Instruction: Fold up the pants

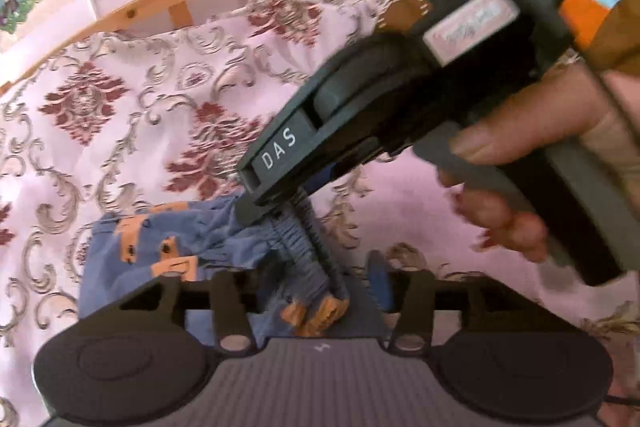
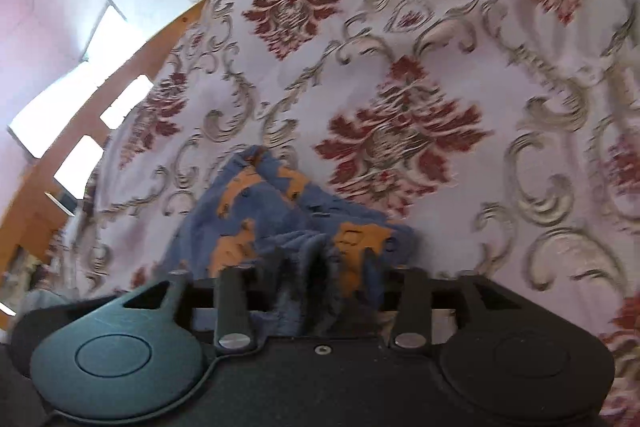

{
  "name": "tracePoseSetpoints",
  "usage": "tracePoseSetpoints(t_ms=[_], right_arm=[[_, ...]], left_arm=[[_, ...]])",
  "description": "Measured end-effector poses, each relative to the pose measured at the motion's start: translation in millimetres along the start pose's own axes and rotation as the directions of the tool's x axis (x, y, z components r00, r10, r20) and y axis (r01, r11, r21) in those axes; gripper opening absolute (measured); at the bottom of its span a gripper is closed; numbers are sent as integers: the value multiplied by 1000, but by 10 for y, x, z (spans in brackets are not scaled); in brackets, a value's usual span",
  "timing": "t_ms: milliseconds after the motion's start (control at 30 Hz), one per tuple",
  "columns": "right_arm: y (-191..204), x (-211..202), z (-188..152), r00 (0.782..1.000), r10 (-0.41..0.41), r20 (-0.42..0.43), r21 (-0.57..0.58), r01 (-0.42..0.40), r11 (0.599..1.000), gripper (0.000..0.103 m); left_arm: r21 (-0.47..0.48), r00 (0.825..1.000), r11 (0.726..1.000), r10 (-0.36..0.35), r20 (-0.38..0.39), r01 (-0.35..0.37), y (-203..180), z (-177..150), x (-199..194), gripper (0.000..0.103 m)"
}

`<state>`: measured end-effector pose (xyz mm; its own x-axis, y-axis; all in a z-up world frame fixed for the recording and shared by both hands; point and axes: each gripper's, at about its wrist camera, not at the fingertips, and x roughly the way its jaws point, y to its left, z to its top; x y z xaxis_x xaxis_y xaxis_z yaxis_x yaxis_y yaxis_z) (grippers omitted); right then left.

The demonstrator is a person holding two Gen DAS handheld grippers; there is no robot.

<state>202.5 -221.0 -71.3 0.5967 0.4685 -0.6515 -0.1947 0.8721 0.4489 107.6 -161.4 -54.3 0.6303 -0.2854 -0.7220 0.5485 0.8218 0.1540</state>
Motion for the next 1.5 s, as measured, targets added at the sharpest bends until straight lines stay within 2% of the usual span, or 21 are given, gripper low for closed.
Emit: tracePoseSetpoints(t_ms=[33,67,133,167,233,367,433,467,533,600,633,667,833,900,967,1033,1100,1133,1233,1333,1500], right_arm=[[3,-49,-14,999,-30,19,-7,30,1000,81],[6,-102,-36,997,-63,43,-11,63,998,94],[64,-209,-101,986,-135,96,-22,137,990,102],[115,-247,-145,978,-170,121,-29,175,984,102],[231,-252,-234,960,-235,153,-44,245,969,102],[558,-126,-450,900,-388,201,-70,408,910,102],[697,-64,-582,867,-454,206,-78,477,875,102],[746,-39,-656,852,-484,201,-86,508,857,102],[797,13,-787,837,-520,172,-113,541,834,102],[821,56,-903,833,-533,152,-164,553,817,102],[816,65,-962,835,-531,146,-192,550,813,102],[802,64,-984,838,-529,135,-197,546,815,102],[864,-100,-957,856,-491,163,-201,516,833,102],[914,-224,-911,848,-486,213,-197,524,828,102],[934,-317,-835,838,-472,272,-186,527,829,102],[878,-306,-709,832,-471,293,-165,529,832,102],[792,-209,-579,830,-475,292,-138,528,838,102],[742,-140,-521,833,-471,291,-122,520,845,102],[629,34,-424,839,-474,266,-84,510,856,102],[554,125,-418,851,-459,254,-73,490,869,102],[382,272,-487,831,-498,248,-88,531,843,102]], left_arm=[[3,1000,1000,-26,3,26,16,-18,-38,75],[4,999,999,-51,5,51,44,-45,-79,78],[-6,993,993,-118,0,118,193,-126,-232,88],[-15,990,990,-139,4,139,286,-157,-308,90],[-63,988,987,-150,27,151,583,-237,-488,103],[-190,999,981,-24,29,29,1134,-311,-534,103],[-287,999,957,32,-6,-32,1378,-370,-401,103],[-338,999,940,38,-31,-47,1471,-426,-322,103],[-406,996,913,12,-88,-47,1576,-549,-195,103],[-442,982,894,-10,-190,-77,1621,-673,-44,103],[-439,957,889,-2,-290,-131,1634,-707,69,103],[-437,940,887,-12,-342,-147,1654,-738,151,103],[-428,937,893,-19,-350,-141,1661,-737,145,103],[-436,934,889,-25,-355,-142,1684,-752,48,103],[-460,943,874,-3,-332,-159,1759,-749,-89,103],[-477,964,860,56,-260,-179,1831,-678,-224,103],[-430,974,886,94,-205,-176,1882,-543,-254,103],[-378,978,910,107,-181,-170,1905,-432,-215,103],[-276,987,950,122,-102,-145,1977,-162,69,103],[-236,984,958,141,-105,-162,2057,-7,462,103],[-219,978,958,159,-137,-186,2133,-26,949,103]])
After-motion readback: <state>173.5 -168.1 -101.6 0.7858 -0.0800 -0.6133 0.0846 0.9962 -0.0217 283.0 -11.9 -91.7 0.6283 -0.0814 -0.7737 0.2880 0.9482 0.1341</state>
